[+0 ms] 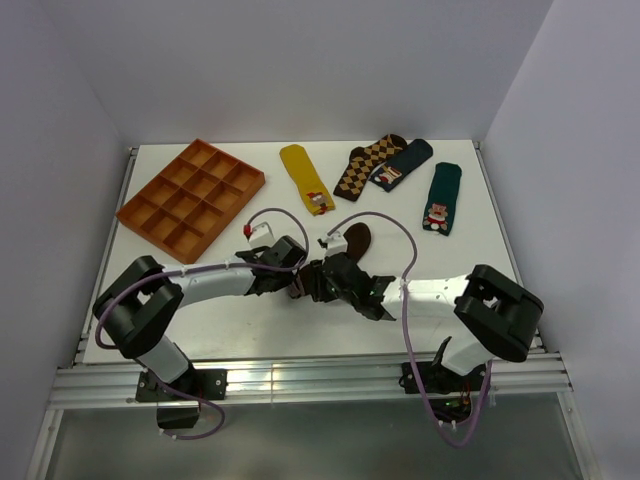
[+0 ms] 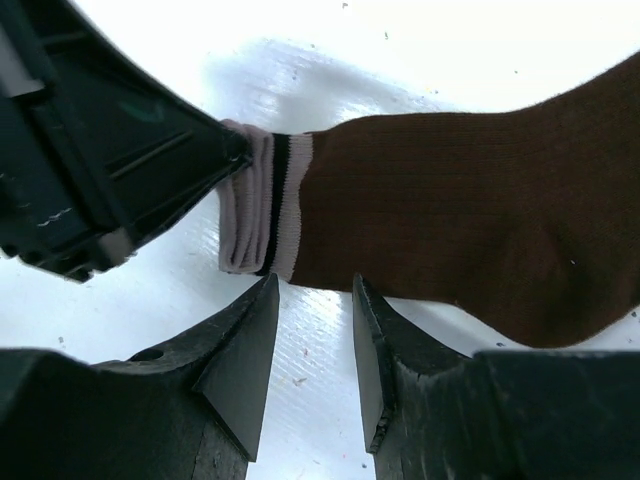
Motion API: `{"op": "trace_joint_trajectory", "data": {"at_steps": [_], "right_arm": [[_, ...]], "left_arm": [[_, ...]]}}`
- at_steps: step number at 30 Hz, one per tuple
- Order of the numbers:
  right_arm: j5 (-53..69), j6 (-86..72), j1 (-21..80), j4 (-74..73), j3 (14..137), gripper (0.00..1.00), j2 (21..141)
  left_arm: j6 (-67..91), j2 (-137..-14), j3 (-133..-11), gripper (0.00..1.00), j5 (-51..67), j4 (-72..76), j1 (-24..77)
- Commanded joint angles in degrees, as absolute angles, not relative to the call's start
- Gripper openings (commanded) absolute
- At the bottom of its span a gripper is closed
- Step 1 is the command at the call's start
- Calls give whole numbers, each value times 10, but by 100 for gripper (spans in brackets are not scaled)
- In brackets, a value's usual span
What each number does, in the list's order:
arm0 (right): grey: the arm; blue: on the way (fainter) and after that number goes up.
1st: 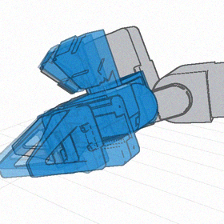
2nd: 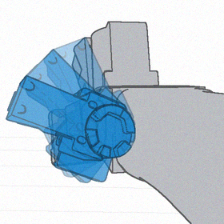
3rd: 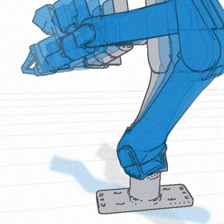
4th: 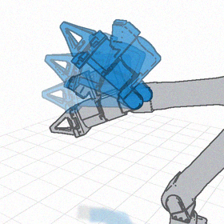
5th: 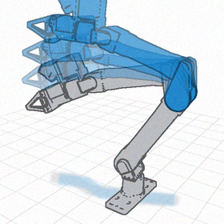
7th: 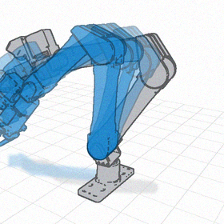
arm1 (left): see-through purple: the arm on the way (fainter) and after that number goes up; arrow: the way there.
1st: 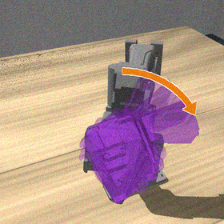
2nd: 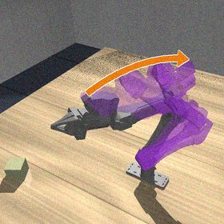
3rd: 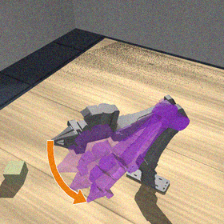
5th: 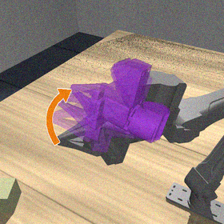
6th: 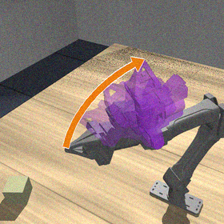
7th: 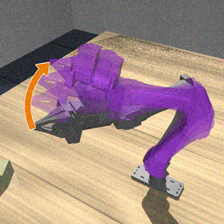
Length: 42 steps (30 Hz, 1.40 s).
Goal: Roll the socks
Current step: Roll the sock at the center of the board.
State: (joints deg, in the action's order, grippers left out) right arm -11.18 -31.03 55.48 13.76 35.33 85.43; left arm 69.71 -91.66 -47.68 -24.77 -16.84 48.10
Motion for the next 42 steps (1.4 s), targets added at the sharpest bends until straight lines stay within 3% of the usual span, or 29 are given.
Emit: {"op": "trace_joint_trajectory", "data": {"at_steps": [1, 11, 24, 32, 42], "right_arm": [[-116, -308, 555, 207, 328, 43, 838], [-228, -231, 630, 417, 234, 50, 855], [-423, -110, 752, 463, 296, 54, 954], [-417, -134, 747, 474, 296, 55, 971], [-341, -279, 694, 476, 227, 57, 880]], "left_arm": [[666, -938, -511, 0, -268, -225, 483], [635, -1003, -595, 0, -248, -295, 483], [636, -1032, -643, 0, -225, -349, 488], [647, -1013, -616, 0, -207, -319, 489], [669, -998, -582, 0, -190, -288, 489]]}}
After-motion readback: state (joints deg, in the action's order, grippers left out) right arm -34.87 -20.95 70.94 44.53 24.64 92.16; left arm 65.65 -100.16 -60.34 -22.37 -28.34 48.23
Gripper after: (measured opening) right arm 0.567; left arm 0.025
